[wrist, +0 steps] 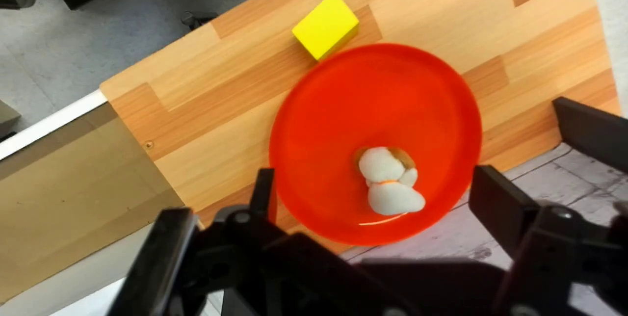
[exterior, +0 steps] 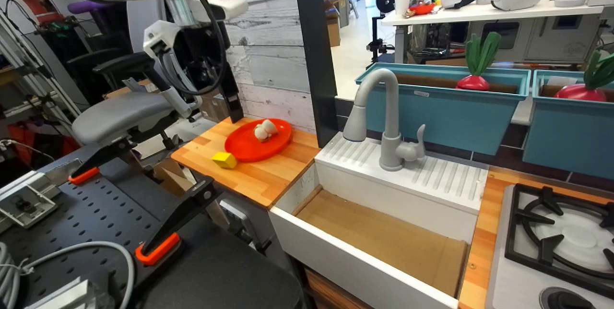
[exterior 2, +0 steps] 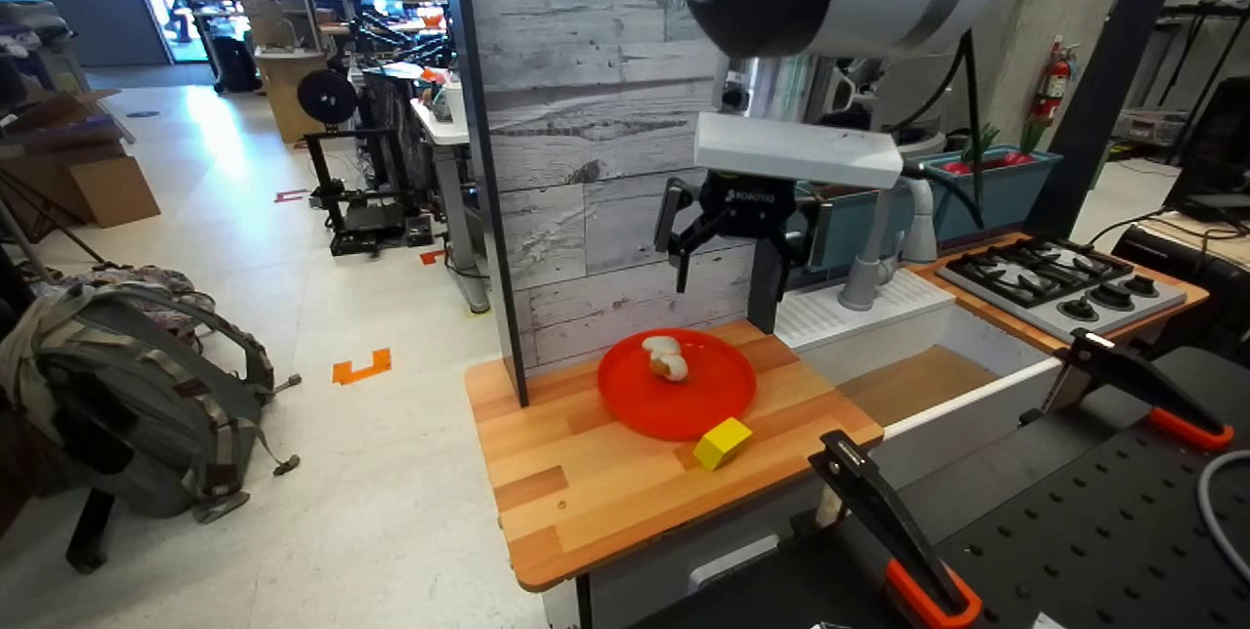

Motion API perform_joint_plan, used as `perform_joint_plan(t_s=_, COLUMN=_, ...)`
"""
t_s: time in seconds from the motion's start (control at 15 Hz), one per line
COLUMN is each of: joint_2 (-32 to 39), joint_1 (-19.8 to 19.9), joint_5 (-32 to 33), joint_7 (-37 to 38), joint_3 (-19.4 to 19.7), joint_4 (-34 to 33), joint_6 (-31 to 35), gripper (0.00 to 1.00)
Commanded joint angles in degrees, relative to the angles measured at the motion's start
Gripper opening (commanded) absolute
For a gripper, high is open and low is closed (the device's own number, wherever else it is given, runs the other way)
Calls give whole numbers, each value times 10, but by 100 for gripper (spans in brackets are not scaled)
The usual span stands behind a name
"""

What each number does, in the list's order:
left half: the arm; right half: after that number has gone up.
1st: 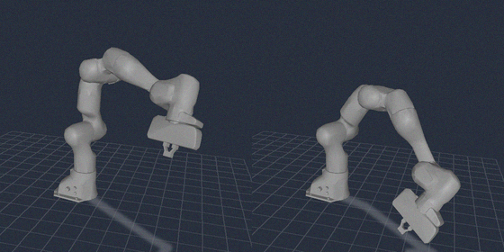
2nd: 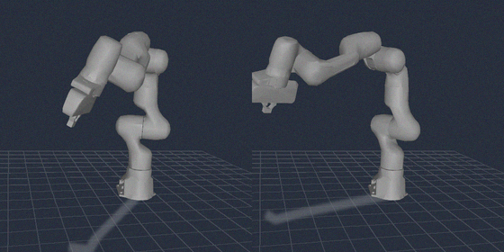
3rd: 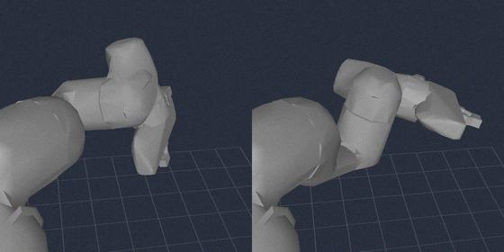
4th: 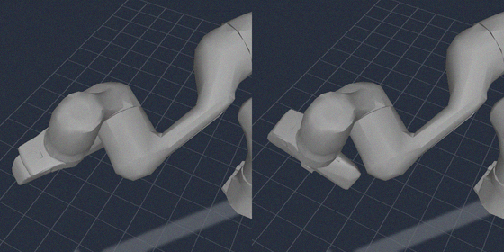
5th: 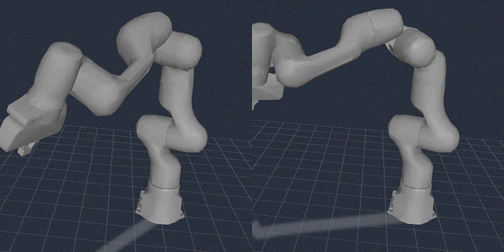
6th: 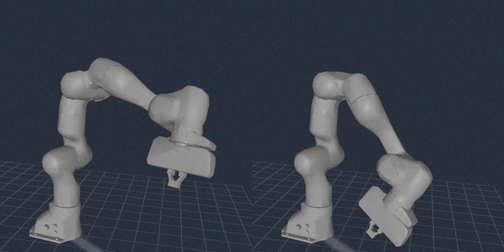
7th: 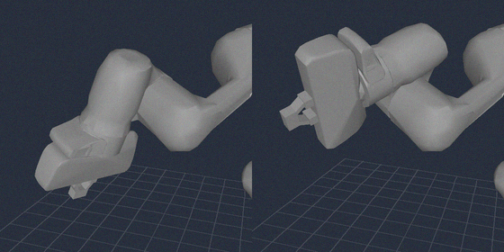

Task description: Remove the plush toy from the orange plate and place it on the left side of the counter

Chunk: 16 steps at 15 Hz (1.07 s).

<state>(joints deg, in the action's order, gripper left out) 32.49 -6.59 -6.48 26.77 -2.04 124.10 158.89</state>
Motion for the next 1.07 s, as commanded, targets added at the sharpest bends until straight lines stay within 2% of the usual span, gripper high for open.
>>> perform_joint_plan(t_s=0.0, joint_2=99, joint_1=-21, joint_5=-20, joint_7=9, joint_3=23, joint_4=-100, joint_6=-2, gripper=100)
perform_joint_plan(t_s=0.33, joint_2=193, joint_1=-46, joint_5=-23, joint_7=19, joint_3=35, joint_4=-193, joint_6=-4, gripper=100)
perform_joint_plan(t_s=0.67, joint_2=258, joint_1=-73, joint_5=-24, joint_7=36, joint_3=43, joint_4=-267, joint_6=0, gripper=100)
perform_joint_plan(t_s=0.73, joint_2=268, joint_1=-73, joint_5=-27, joint_7=38, joint_3=42, joint_4=-280, joint_6=-1, gripper=75)
perform_joint_plan(t_s=0.8, joint_2=274, joint_1=-72, joint_5=-29, joint_7=38, joint_3=42, joint_4=-290, joint_6=-3, gripper=72)
perform_joint_plan(t_s=1.0, joint_2=284, joint_1=-62, joint_5=-44, joint_7=31, joint_3=34, joint_4=-309, joint_6=-3, gripper=49)
